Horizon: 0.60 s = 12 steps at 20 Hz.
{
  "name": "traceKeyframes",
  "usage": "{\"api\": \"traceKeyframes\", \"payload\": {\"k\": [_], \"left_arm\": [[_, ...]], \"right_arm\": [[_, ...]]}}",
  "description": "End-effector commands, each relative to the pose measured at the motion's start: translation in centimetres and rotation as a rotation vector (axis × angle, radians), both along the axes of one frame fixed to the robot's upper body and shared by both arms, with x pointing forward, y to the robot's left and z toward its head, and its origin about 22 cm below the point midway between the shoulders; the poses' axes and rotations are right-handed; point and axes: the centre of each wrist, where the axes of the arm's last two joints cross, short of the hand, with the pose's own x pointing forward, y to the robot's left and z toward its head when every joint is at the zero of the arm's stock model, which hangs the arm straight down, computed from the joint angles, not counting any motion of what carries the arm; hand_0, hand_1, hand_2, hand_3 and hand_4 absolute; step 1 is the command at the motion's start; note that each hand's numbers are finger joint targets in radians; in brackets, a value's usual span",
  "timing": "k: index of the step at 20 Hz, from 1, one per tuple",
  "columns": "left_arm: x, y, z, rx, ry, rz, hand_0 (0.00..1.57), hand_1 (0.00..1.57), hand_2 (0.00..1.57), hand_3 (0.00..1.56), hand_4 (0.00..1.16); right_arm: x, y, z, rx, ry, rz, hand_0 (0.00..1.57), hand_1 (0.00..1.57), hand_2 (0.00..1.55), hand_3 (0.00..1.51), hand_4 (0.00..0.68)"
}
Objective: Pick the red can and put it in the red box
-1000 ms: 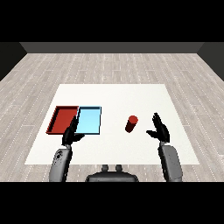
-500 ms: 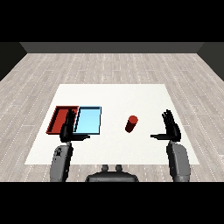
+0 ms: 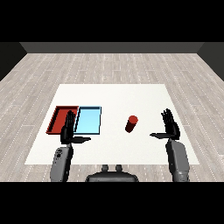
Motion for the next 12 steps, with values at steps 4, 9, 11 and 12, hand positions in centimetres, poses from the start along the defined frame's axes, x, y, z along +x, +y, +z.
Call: {"api": "traceKeyframes", "payload": {"k": [4, 9, 11, 12], "left_arm": [[3.6, -1.8, -0.4, -0.043, -0.001, -0.020, 0.00, 0.00, 0.00, 0.00, 0.00], [-0.9, 0.1, -0.2, -0.035, -0.004, -0.018, 0.00, 0.00, 0.00, 0.00, 0.00], [0.7, 0.2, 1.1, -0.053, -0.012, -0.004, 0.00, 0.00, 0.00, 0.00, 0.00], [-1.1, 1.1, 1.2, -0.037, -0.023, -0.001, 0.00, 0.00, 0.00, 0.00, 0.00]], "right_arm": [[0.0, 0.2, 0.7, 0.004, 0.029, 0.011, 0.00, 0.00, 0.00, 0.00, 0.000], [1.5, 3.2, -1.9, 0.038, 0.062, 0.040, 0.00, 0.00, 0.00, 0.00, 0.000], [1.7, 4.9, 0.1, 0.065, 0.078, 0.058, 0.00, 0.00, 0.00, 0.00, 0.000], [0.8, 2.4, -0.9, 0.072, 0.077, 0.055, 0.00, 0.00, 0.00, 0.00, 0.000]]}}
